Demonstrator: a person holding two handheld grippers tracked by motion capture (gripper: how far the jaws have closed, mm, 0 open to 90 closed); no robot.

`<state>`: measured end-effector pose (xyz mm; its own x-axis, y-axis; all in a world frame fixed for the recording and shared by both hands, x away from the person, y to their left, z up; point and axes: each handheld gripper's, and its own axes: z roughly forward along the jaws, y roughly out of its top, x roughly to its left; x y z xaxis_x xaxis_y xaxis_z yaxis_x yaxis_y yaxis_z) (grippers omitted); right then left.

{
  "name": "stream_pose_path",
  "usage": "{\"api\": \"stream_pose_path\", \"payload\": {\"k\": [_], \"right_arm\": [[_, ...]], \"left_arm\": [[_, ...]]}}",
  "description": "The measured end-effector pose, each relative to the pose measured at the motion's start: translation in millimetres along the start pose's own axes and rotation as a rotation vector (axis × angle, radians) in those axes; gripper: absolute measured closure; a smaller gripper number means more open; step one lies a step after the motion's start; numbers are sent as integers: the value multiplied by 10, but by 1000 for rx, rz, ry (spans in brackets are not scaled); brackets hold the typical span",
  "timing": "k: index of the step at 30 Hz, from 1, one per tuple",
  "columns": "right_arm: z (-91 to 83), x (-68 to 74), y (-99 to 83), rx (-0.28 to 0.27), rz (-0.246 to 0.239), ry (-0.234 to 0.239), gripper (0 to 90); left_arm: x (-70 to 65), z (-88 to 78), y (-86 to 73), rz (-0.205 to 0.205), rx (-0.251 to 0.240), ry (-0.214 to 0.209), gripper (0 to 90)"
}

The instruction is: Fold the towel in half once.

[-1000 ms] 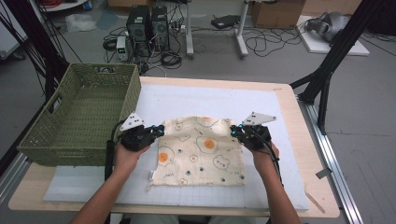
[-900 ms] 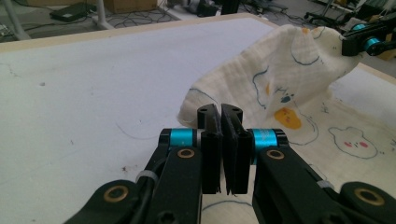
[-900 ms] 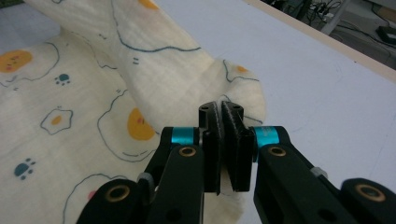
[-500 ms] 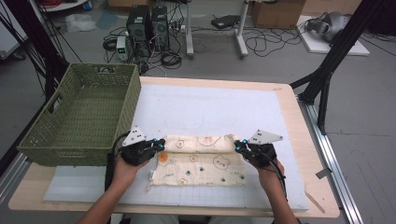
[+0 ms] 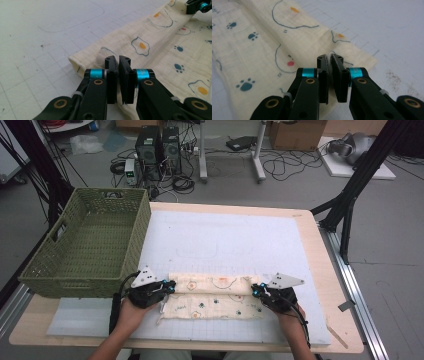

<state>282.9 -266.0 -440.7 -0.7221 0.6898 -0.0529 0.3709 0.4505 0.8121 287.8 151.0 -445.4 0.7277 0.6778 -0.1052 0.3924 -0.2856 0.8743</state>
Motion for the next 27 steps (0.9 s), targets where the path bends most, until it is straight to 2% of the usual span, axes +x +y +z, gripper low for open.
{"api": "stream_pose_path", "payload": {"k": [2,4,6,8,9,14,16,18,23,27], "right_arm": [[-17,10,-35,5,7,8,835],[-44,7,-55,2,8,11,802],[-81,11,-69,1,9,9,742],[-124,10,-78,-12,9,0,686],[-171,1,-76,-38,22,-5,634],[-354,-57,6,-155,87,-35,537],[-386,-68,19,-165,95,-54,537],[-394,-92,10,-166,101,-71,541],[-365,-92,-38,-128,101,-83,551],[-298,-57,-48,-74,86,-60,603]], "left_arm": [[9,-7,-6,-19,4,-11,796],[38,-26,19,-47,-3,1,627],[80,-67,72,-77,-42,7,506],[113,-121,129,-90,-86,5,467],[129,-143,156,-90,-99,2,449],[199,-210,254,-98,-150,17,442],[207,-212,255,-99,-146,19,443],[202,-186,235,-97,-124,18,445],[203,-98,169,-106,-64,35,452],[186,-64,137,-122,-15,26,497]]}}
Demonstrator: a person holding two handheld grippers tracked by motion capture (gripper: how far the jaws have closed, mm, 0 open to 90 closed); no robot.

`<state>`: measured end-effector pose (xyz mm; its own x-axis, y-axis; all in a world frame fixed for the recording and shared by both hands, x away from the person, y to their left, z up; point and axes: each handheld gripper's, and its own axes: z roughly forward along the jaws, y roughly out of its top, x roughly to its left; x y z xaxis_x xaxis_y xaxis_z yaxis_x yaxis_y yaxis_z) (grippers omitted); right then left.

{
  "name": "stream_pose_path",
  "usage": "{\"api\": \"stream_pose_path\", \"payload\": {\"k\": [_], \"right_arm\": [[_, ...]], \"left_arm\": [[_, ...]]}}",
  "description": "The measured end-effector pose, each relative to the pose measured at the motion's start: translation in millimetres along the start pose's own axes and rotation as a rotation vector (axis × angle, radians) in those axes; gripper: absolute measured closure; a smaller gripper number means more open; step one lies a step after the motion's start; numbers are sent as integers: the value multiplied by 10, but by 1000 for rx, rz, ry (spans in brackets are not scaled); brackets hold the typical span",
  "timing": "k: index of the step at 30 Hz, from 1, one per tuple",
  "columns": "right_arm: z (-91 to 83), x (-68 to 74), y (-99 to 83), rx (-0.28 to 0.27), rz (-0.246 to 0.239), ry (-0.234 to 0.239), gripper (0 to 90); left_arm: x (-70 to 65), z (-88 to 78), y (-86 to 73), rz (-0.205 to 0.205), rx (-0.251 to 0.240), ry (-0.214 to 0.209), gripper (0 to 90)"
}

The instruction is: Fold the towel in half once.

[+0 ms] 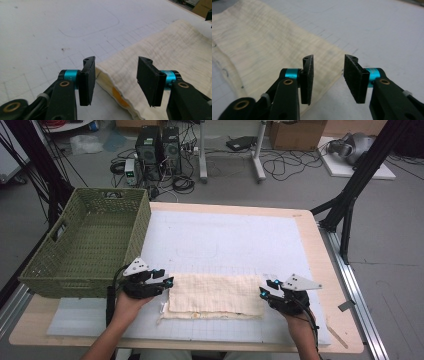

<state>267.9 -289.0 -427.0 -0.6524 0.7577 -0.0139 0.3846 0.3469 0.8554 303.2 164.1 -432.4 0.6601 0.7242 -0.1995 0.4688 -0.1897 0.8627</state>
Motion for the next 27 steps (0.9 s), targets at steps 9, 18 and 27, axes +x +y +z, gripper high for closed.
{"api": "stream_pose_path", "payload": {"k": [9,18,27], "right_arm": [[209,95,-51,75,-23,33,542],[434,-133,110,72,70,-76,445],[600,-147,89,151,82,3,652]], "left_arm": [[-64,162,-110,28,96,2,527],[38,313,51,-28,69,83,397],[24,433,21,32,135,49,814]]}}
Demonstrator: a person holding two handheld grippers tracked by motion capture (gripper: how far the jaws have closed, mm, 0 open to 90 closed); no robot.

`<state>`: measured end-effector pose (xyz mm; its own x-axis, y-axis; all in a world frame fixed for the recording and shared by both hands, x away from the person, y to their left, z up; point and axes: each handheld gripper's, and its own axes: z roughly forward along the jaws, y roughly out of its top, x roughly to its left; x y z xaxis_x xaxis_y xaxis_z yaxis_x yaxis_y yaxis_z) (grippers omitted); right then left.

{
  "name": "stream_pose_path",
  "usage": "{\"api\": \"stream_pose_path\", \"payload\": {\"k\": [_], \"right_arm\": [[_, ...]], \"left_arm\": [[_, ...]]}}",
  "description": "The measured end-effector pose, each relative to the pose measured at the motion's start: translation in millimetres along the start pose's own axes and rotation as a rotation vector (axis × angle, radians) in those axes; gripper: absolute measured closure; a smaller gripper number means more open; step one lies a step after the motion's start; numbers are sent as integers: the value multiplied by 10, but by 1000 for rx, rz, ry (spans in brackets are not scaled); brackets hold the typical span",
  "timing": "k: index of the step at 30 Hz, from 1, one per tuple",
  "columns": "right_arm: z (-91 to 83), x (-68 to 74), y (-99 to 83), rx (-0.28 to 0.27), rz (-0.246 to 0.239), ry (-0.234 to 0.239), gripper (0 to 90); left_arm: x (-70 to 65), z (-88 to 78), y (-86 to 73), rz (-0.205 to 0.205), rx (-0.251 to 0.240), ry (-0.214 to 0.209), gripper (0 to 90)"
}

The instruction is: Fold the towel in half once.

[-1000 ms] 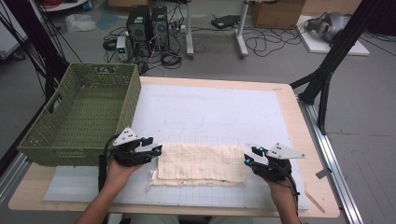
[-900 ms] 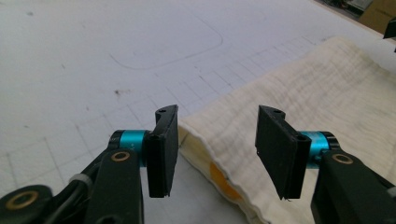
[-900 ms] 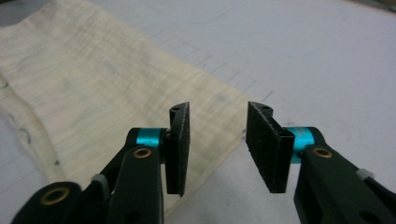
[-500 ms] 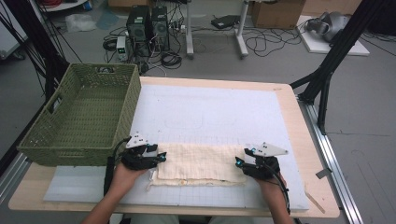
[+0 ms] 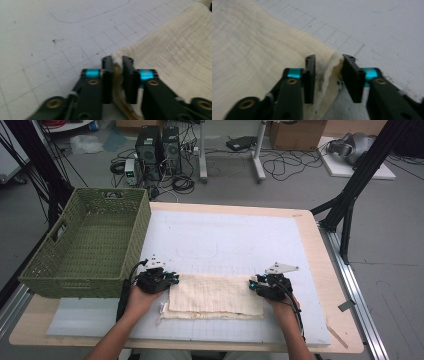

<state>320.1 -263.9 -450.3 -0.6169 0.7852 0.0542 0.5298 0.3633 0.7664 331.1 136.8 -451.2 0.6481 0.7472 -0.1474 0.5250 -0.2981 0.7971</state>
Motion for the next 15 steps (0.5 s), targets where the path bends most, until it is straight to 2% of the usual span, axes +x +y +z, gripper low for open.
{"api": "stream_pose_path", "payload": {"k": [1,2,3,5,6,10,15], "right_arm": [[-4,-3,-4,0,8,23,772],[-7,-7,-6,2,13,57,827],[-9,6,-1,4,3,52,833],[-21,35,16,3,-44,7,839],[-26,36,21,-6,-49,-9,839],[-28,13,61,-34,-42,-55,839],[16,-33,153,-52,-42,-114,838]], "left_arm": [[3,-1,2,-2,2,4,851],[11,-5,5,-7,-3,10,858],[16,-11,9,-8,-17,24,862],[50,-30,34,-10,-46,55,865],[69,-41,56,-16,-56,64,865],[95,-24,161,-27,-97,86,865],[145,47,289,-36,-103,111,864]]}}
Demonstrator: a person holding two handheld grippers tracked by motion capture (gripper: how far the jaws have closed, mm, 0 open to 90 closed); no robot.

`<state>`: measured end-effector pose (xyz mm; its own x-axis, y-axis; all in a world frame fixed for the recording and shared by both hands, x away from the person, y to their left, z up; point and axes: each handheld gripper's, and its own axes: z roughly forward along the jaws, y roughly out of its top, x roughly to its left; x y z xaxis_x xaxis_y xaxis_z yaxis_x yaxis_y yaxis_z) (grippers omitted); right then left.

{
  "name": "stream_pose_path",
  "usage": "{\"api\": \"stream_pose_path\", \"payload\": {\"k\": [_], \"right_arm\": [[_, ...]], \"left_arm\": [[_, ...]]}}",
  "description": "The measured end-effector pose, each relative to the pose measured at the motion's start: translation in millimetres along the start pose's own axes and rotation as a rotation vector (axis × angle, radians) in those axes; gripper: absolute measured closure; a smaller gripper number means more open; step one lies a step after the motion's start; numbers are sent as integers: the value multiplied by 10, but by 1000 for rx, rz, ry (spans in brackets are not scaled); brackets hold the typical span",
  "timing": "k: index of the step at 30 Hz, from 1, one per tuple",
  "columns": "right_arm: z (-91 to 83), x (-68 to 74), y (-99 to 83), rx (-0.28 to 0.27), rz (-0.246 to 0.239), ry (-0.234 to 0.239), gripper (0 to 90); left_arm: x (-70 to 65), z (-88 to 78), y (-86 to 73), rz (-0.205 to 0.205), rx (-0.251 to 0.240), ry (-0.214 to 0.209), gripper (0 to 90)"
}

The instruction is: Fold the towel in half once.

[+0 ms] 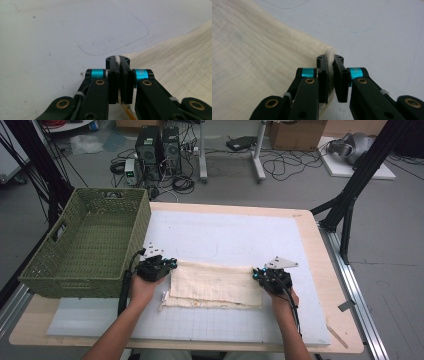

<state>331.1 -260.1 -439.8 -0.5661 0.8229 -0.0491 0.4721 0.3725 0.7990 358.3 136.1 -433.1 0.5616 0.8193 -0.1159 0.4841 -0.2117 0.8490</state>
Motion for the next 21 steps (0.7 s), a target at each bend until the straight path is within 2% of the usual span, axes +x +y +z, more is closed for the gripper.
{"api": "stream_pose_path", "payload": {"k": [4,7,8,9,11,13,15,18,21], "right_arm": [[80,-28,67,8,3,-34,837],[144,-37,88,13,3,-48,827],[160,-36,85,17,7,-49,813],[170,-32,81,22,11,-49,780],[170,-30,72,21,26,-50,618],[143,-41,72,-1,51,-41,527],[98,-37,79,-19,55,-44,464],[25,-13,89,-35,51,-50,401],[-45,16,89,-43,48,-51,344]], "left_arm": [[26,84,35,-1,11,21,862],[44,115,9,-5,24,15,848],[52,114,4,-9,29,6,813],[57,107,3,-19,31,0,737],[53,70,5,-15,19,-5,591],[40,33,0,-11,9,-24,495],[0,-1,-22,5,11,-50,457],[-48,-34,-39,35,40,-86,415],[-87,-100,-67,60,-6,-83,392]]}}
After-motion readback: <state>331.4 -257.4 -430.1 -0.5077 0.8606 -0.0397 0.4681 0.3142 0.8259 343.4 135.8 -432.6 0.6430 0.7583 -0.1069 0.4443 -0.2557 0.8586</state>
